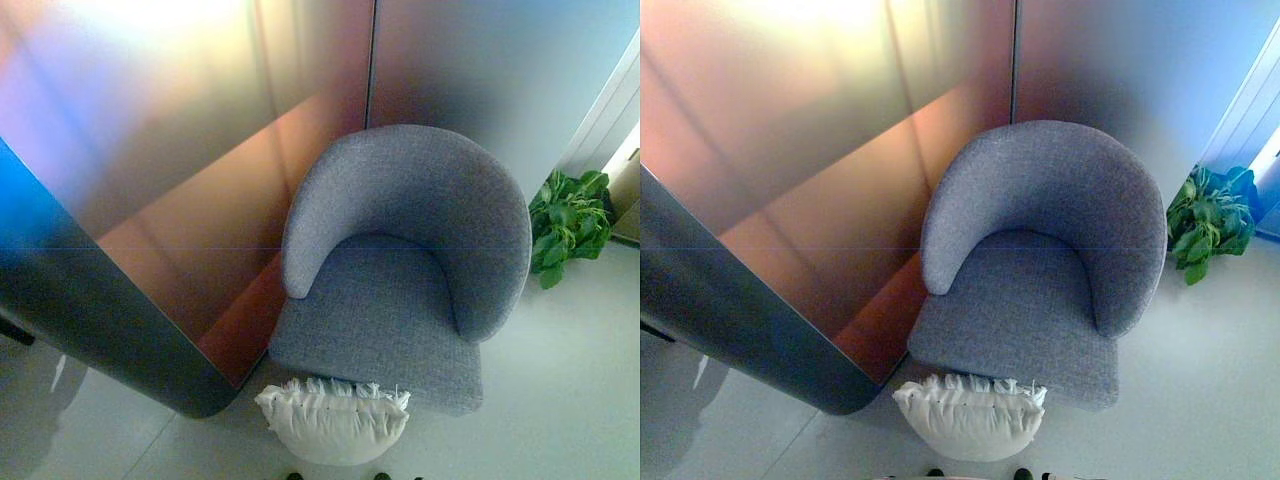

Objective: Pick up the pillow and put it on the sofa.

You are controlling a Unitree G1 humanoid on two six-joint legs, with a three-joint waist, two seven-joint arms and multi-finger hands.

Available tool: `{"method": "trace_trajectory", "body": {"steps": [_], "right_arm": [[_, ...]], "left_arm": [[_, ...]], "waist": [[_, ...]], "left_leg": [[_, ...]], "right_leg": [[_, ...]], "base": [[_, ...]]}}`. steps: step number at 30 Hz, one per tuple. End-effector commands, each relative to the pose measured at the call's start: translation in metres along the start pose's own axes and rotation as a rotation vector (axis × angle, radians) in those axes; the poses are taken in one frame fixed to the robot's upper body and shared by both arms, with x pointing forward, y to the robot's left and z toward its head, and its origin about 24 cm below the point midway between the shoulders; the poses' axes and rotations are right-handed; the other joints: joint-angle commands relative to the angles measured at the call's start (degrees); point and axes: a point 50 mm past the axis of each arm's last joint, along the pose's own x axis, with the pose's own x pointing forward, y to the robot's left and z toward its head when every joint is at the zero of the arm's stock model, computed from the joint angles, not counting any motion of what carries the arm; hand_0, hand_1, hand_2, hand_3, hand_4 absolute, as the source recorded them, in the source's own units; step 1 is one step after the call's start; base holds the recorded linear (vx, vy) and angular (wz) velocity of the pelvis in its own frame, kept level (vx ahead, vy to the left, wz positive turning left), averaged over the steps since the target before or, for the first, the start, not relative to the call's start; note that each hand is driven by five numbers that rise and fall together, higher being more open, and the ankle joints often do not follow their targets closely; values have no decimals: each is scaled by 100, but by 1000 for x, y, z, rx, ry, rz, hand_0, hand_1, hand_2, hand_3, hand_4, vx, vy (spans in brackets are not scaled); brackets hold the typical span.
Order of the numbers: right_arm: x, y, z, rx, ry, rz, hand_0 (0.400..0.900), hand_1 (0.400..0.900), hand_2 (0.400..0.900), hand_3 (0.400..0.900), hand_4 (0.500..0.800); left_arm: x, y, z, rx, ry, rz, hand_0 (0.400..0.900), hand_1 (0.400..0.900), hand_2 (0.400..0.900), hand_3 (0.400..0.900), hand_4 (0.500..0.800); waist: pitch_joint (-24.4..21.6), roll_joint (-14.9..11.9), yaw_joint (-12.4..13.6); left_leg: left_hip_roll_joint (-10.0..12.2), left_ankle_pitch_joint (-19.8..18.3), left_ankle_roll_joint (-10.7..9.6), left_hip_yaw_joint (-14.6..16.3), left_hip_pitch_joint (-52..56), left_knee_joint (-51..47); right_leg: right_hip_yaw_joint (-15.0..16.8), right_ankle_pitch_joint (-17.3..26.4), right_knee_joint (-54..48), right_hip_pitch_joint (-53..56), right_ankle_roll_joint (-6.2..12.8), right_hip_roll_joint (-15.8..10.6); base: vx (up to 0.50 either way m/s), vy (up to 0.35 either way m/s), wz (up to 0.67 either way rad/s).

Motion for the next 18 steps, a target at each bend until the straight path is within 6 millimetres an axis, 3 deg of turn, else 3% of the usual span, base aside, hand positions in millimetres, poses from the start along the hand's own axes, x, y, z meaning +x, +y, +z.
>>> {"method": "trace_trajectory", "body": {"steps": [1, 18], "right_arm": [[4, 8, -19, -48, 113, 2, 900, 900, 900, 900, 800], [2, 2, -20, -45, 139, -2, 900, 900, 900, 900, 800]], "left_arm": [[-2, 13, 0, -13, 18, 72, 900, 900, 900, 900, 800], [-4, 24, 16, 7, -69, 165, 900, 900, 900, 900, 800]], "waist": [[88, -305, -54], [113, -226, -122]], "left_leg": [[-377, -513, 100, 212, 213, 64], [-371, -501, 80, 244, 192, 86]], "right_leg": [[228, -157, 95, 23, 302, -52], [294, -153, 86, -7, 292, -47]], "base": [[0, 0, 0], [10, 5, -2]]}}
